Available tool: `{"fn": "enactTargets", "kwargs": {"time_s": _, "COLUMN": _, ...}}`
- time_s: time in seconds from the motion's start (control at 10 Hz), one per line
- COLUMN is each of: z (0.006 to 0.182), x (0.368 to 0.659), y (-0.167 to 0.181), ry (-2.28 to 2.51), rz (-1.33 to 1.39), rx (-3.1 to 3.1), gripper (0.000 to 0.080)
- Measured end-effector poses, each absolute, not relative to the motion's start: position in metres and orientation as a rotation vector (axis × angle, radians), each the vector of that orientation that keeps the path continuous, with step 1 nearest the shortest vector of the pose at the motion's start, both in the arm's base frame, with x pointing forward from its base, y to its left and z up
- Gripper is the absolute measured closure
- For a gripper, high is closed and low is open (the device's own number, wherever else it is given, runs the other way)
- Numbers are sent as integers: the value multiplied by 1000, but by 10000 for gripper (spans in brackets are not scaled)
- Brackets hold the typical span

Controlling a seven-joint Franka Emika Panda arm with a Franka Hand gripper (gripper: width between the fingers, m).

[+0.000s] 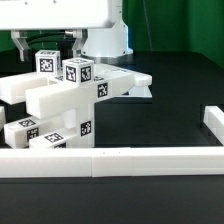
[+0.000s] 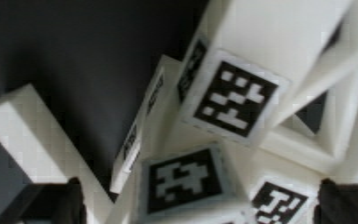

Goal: Assemble chair

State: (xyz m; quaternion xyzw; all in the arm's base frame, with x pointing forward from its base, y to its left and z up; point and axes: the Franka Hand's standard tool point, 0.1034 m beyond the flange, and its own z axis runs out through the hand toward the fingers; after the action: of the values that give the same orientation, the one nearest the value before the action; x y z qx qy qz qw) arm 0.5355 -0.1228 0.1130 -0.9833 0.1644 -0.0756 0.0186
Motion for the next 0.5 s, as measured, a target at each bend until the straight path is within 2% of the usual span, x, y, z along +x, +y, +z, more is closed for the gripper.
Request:
{"fn": "enactTargets", "kwargs": {"time_s": 0.3, "z": 113, "x": 535, "y": -126, "ry": 244, "rz": -234, "rx": -3107, "gripper": 151}}
{"fn": "enactTargets", "kwargs": {"time_s": 0.5, "z": 113, "x": 535, "y": -126, "ry": 238, "rz": -233, "rx": -3108, "gripper": 409}}
